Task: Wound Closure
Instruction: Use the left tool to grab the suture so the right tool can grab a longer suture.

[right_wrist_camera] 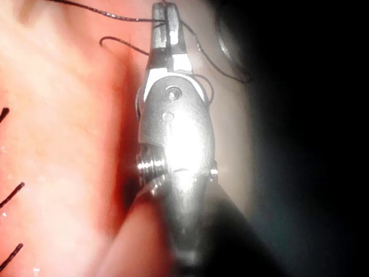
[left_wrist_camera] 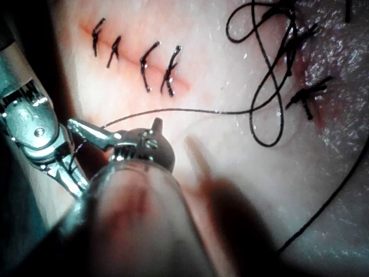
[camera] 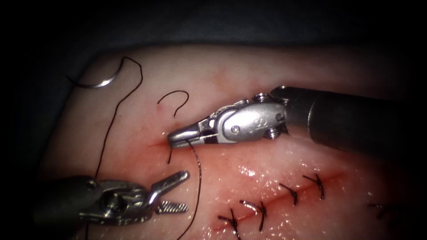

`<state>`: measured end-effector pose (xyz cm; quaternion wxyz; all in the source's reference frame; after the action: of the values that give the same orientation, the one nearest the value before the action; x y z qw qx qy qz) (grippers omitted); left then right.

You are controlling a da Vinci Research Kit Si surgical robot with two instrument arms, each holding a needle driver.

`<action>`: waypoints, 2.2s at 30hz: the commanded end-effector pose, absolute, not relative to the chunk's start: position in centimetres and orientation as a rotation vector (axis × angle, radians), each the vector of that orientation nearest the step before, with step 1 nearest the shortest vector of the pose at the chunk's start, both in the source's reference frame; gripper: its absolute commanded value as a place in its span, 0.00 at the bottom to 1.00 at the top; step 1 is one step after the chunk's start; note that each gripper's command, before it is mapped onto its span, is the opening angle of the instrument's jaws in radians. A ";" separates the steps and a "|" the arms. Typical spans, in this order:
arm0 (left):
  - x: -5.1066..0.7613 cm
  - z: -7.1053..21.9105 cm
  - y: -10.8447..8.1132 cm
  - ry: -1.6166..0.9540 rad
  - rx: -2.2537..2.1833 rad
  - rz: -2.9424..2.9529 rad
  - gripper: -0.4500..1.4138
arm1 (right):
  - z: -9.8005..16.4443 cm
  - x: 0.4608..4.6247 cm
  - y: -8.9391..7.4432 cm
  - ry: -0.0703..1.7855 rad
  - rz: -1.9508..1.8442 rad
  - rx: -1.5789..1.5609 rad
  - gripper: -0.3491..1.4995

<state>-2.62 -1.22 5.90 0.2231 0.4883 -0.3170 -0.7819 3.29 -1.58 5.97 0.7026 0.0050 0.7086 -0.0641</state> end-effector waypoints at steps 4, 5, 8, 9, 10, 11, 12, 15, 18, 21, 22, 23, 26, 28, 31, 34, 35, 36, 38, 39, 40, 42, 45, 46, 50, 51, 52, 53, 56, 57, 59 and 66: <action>-2.75 6.1 -1.2 -0.899 1.308 -2.158 0.68 | 6.0 3.36 -1.4 1.576 -0.134 0.011 0.00; -2.76 6.1 -1.2 -0.894 1.299 -2.162 0.68 | 6.0 3.36 -1.4 1.576 -0.132 0.012 0.00; -2.76 6.2 -1.2 -0.867 1.276 -2.156 0.68 | 6.0 3.35 -1.3 1.575 -0.127 0.014 0.00; -2.76 6.3 -1.2 -0.846 1.264 -2.152 0.68 | 6.0 3.34 -1.3 1.573 -0.123 0.014 0.00; -2.76 6.3 -1.2 -0.838 1.258 -2.151 0.68 | 6.0 3.34 -1.3 1.573 -0.122 0.014 0.00; -2.76 6.3 -1.3 -0.835 1.249 -2.145 0.68 | 6.0 3.34 -1.3 1.572 -0.121 0.014 0.00; -2.77 6.3 -1.3 -0.833 1.240 -2.140 0.68 | 6.1 3.33 -1.3 1.570 -0.121 0.014 0.00; -2.78 6.2 -1.3 -0.823 1.223 -2.135 0.67 | 6.1 3.33 -1.3 1.569 -0.119 0.013 0.00; -2.80 6.3 -1.4 -0.783 1.196 -2.104 0.64 | 6.1 3.31 -1.3 1.565 -0.115 0.012 0.00; -2.82 6.3 -1.5 -0.752 1.183 -2.081 0.65 | 6.2 3.30 -1.2 1.563 -0.105 0.015 0.00; -2.81 6.3 -1.5 -0.749 1.184 -2.078 0.65 | 6.2 3.31 -1.2 1.563 -0.105 0.015 0.00; -2.81 6.3 -1.5 -0.749 1.178 -2.072 0.65 | 6.2 3.31 -1.2 1.563 -0.106 0.015 0.00; -2.80 6.2 -1.6 -0.753 1.172 -2.057 0.65 | 6.2 3.31 -1.2 1.563 -0.106 0.015 0.00; -2.78 6.2 -1.6 -0.758 1.165 -2.051 0.61 | 6.2 3.31 -1.2 1.563 -0.106 0.015 0.00; -2.76 6.2 -1.6 -0.752 1.156 -2.043 0.58 | 6.2 3.31 -1.2 1.563 -0.106 0.015 0.00; -2.71 6.2 -1.7 -0.748 1.144 -2.033 0.58 | 6.2 3.31 -1.2 1.563 -0.106 0.015 0.00; -2.68 6.2 -1.7 -0.746 1.135 -2.025 0.60 | 6.2 3.31 -1.2 1.563 -0.106 0.015 0.00; -2.67 6.2 -1.8 -0.746 1.134 -2.024 0.63 | 6.2 3.31 -1.3 1.563 -0.106 0.015 0.00; -2.63 6.2 -1.8 -0.740 1.133 -2.019 0.64 | 6.2 3.31 -1.3 1.562 -0.103 0.019 0.00; -2.62 6.2 -1.8 -0.740 1.133 -2.018 0.63 | 6.2 3.31 -1.3 1.562 -0.103 0.019 0.00; -2.61 6.2 -1.8 -0.740 1.132 -2.018 0.63 | 6.2 3.31 -1.3 1.562 -0.104 0.018 0.00; -2.59 6.2 -1.8 -0.737 1.129 -2.017 0.59 | 6.2 3.31 -1.3 1.562 -0.104 0.018 0.00; -2.60 6.2 -1.9 -0.729 1.112 -2.005 0.49 | 6.2 3.31 -1.3 1.562 -0.105 0.018 0.00; -2.60 6.2 -1.9 -0.730 1.111 -2.006 0.48 | 6.2 3.31 -1.3 1.562 -0.105 0.018 0.00; -2.57 6.1 -1.9 -0.733 1.104 -2.001 0.36 | 6.2 3.31 -1.3 1.562 -0.101 0.022 0.00; -2.56 6.1 -1.9 -0.733 1.104 -2.001 0.14 | 6.2 3.31 -1.3 1.562 -0.102 0.022 0.00; -2.55 6.1 -1.9 -0.733 1.104 -2.001 0.00 | 6.2 3.31 -1.3 1.562 -0.102 0.022 0.00; -2.53 6.1 -1.9 -0.732 1.104 -2.001 0.00 | 6.2 3.32 -1.3 1.562 -0.103 0.022 0.00; -2.48 6.0 -1.8 -0.719 1.118 -2.011 0.00 | 6.2 3.31 -1.3 1.561 -0.095 0.032 0.00; -2.45 6.0 -1.8 -0.713 1.125 -2.016 0.00 | 6.2 3.30 -1.3 1.563 -0.089 0.035 0.00; -2.38 6.0 -1.8 -0.740 1.150 -2.033 0.00 | 6.2 3.27 -1.3 1.571 -0.079 0.036 0.00; -1.82 5.8 -1.5 -0.925 1.174 -2.156 0.00 | 6.1 3.11 -1.5 1.594 -0.041 0.060 0.00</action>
<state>-1.62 -1.46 5.70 0.2440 0.4298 -0.3464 -0.7973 3.00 -1.55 6.04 0.6998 0.0302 0.7135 -0.0147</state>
